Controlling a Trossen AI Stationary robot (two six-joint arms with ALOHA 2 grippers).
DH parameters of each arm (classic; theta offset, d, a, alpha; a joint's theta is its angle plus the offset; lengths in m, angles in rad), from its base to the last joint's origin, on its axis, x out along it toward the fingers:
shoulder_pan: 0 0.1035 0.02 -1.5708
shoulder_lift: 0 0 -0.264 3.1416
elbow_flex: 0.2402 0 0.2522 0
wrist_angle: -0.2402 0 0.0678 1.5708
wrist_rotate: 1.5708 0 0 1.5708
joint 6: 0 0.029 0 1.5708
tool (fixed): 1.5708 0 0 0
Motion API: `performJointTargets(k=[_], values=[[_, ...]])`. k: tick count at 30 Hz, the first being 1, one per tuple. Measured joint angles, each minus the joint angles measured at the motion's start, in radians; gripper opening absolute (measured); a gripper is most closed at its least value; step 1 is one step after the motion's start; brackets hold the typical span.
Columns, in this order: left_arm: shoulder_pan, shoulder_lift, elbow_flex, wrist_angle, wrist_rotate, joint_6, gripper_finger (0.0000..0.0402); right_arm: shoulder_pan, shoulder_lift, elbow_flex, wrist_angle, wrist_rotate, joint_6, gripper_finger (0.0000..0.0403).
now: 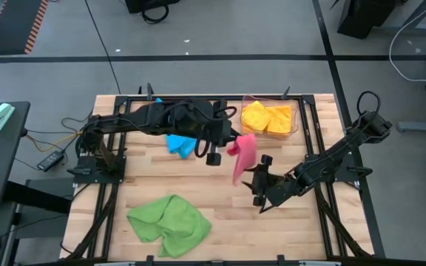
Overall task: Fold microfiber towels
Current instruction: Fold the pink microfiber cloth
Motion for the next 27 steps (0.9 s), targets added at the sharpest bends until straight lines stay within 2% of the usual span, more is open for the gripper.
performJointTargets(k=[8,12,16,20,24,27], values=[[0.001,0.0,0.0,0.089,-0.15,-0.002,0.0008,0.016,0.0,0.0,0.002,0.245,-0.045,0.0211],[0.001,0.0,0.0,0.143,-0.215,-0.004,0.0018,0.031,0.0,0.0,0.002,0.329,-0.045,0.0211],[-0.001,0.0,0.0,0.189,-0.271,-0.024,0.0027,0.03,0.0,0.0,0.033,0.343,-0.119,0.0211],[-0.001,0.0,0.0,0.173,-0.274,-0.06,0.001,0.043,-0.001,0.011,0.051,0.361,-0.209,0.0211],[0.003,0.0,0.0,0.095,-0.281,-0.09,0.0012,0.045,-0.019,0.067,0.054,0.362,-0.283,0.0211],[0.005,0.002,0.0,-0.022,-0.269,-0.072,0.0023,0.047,-0.034,0.111,0.024,0.318,-0.343,0.0211]])
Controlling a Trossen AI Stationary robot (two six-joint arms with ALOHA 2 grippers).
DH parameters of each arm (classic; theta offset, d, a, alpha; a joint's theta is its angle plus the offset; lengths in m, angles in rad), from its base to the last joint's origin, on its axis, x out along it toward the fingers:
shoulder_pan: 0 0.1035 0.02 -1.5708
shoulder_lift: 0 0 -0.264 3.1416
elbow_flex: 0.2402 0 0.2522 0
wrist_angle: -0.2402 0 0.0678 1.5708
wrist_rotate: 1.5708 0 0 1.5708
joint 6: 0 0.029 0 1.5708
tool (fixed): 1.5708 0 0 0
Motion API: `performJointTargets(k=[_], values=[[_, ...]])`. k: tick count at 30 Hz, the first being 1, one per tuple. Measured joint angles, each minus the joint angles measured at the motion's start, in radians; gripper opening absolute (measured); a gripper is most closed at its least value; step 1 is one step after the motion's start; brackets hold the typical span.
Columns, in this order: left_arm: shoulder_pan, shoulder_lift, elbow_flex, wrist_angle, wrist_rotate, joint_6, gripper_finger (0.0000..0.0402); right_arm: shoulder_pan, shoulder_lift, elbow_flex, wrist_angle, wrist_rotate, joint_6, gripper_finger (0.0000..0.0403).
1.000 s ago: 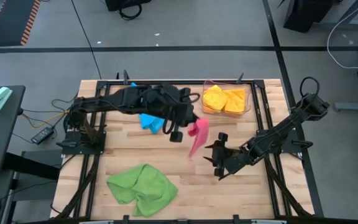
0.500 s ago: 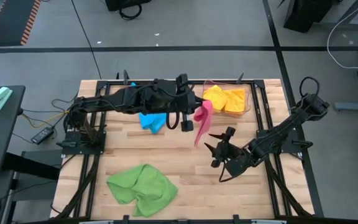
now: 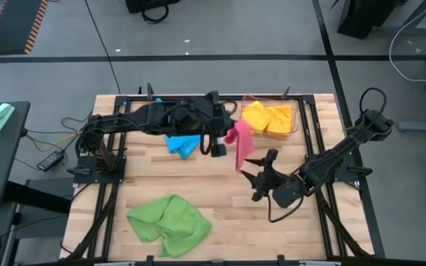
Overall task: Fold microfiber towels
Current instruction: Fold the pink microfiber cloth
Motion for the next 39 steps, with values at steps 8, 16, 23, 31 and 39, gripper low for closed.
performJointTargets(k=[8,16,23,31,39], values=[[-0.002,0.039,-0.005,-0.261,0.139,-0.049,0.0007,-0.054,-0.061,0.069,-0.031,-0.206,0.01,0.0211],[0.004,0.107,-0.005,-0.362,0.144,-0.252,0.0034,-0.126,-0.037,0.069,-0.006,-0.324,0.062,0.0233],[0.022,0.111,-0.004,-0.373,0.191,-0.355,0.0014,-0.188,-0.021,0.067,0.027,-0.323,0.163,0.028],[0.028,0.11,0.031,-0.359,0.193,-0.38,0.0022,-0.256,-0.003,0.069,0.127,-0.328,0.16,0.0291],[0.014,0.11,0.031,-0.344,0.285,-0.212,0.0011,-0.276,0.024,0.067,0.091,-0.456,0.071,0.0288]])
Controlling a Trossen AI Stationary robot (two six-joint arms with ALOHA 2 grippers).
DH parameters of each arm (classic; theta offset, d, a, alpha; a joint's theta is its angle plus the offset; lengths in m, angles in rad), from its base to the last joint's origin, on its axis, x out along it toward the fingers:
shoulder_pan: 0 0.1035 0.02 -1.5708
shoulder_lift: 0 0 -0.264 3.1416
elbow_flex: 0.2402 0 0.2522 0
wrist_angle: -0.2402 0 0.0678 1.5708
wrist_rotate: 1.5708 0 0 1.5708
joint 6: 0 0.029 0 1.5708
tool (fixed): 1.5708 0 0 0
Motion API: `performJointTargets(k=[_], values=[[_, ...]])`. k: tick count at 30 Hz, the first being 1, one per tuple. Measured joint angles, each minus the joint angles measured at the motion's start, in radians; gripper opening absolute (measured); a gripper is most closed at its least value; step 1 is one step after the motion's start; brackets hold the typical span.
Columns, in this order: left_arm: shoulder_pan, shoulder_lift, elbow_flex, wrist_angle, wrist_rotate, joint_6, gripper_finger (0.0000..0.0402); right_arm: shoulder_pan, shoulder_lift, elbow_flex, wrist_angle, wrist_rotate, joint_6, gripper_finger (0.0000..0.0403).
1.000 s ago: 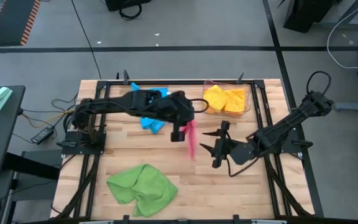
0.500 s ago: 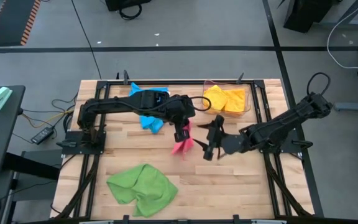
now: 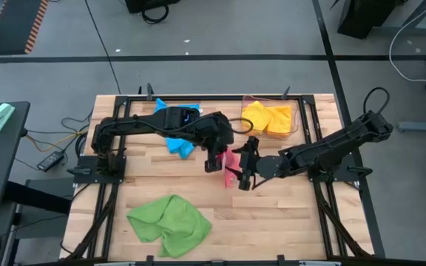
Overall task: Fold microfiber towels
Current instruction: Fold the pink microfiber cloth
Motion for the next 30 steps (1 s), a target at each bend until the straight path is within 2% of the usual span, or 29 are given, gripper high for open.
performJointTargets(k=[4,6,10,15,18,25,30], values=[[-0.023,0.0,0.0,-0.037,0.0,0.192,0.0013,-0.002,-0.021,0.001,-0.016,-0.118,-0.078,0.0287],[-0.032,0.0,0.0,-0.045,0.0,0.224,0.0022,-0.002,-0.029,0.001,-0.005,-0.147,-0.084,0.0287],[-0.034,0.012,0.001,-0.024,0.0,0.113,0.0031,-0.014,-0.037,0.002,0.039,-0.144,-0.081,0.0287],[-0.03,0.031,0.0,-0.04,-0.005,0.02,0.0017,-0.031,-0.037,0.002,0.055,-0.163,-0.085,0.0284],[-0.037,0.034,0.0,-0.016,-0.009,-0.003,0.0011,-0.043,-0.035,0.002,0.025,-0.167,-0.073,0.0262],[-0.037,0.039,0.0,0.025,-0.049,-0.065,0.0023,-0.081,-0.024,0.001,0.002,-0.207,-0.059,0.0178],[-0.037,0.019,0.0,0.027,-0.054,-0.06,0.001,-0.081,-0.024,0.001,-0.019,-0.218,-0.082,0.015]])
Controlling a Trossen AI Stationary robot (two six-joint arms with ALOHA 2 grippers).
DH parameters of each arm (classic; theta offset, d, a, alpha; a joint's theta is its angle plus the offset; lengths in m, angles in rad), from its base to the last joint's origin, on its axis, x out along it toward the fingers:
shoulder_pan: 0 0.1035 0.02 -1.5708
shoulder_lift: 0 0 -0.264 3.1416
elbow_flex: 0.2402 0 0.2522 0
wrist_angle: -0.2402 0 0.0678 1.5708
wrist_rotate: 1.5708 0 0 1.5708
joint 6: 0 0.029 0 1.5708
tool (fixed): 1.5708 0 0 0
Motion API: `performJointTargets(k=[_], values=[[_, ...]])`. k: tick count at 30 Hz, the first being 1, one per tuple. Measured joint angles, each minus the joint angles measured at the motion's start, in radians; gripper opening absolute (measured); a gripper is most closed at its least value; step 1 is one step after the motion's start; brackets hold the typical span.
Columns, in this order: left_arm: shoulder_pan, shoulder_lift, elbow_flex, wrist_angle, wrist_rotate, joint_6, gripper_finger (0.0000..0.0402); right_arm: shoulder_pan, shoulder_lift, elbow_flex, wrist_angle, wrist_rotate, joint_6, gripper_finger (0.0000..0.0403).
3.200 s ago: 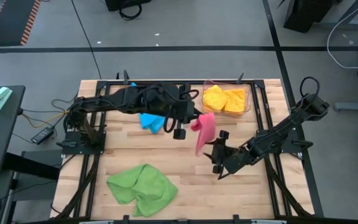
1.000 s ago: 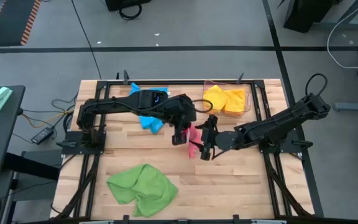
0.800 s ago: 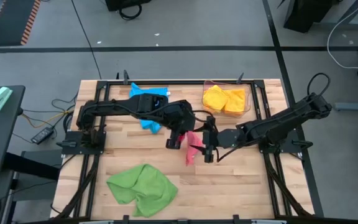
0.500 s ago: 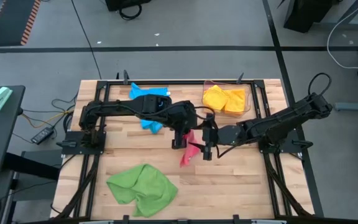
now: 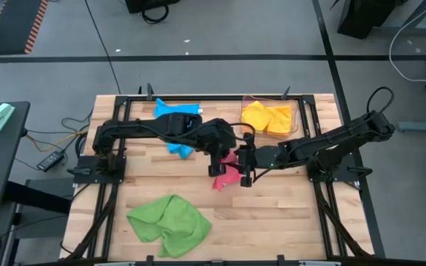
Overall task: Fold microfiber towels
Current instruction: Fold the pink microfiber cloth
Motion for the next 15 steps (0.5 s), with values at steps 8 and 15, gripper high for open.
performJointTargets(k=[8,15], values=[[0.011,-0.044,0.001,0.026,-0.068,0.011,0.0021,0.0,-0.05,0.0,-0.052,-0.003,-0.046,0.0163],[0.025,-0.066,0.004,0.065,-0.08,0.095,0.0009,0.007,-0.079,0.001,-0.221,-0.018,-0.023,0.0218]])
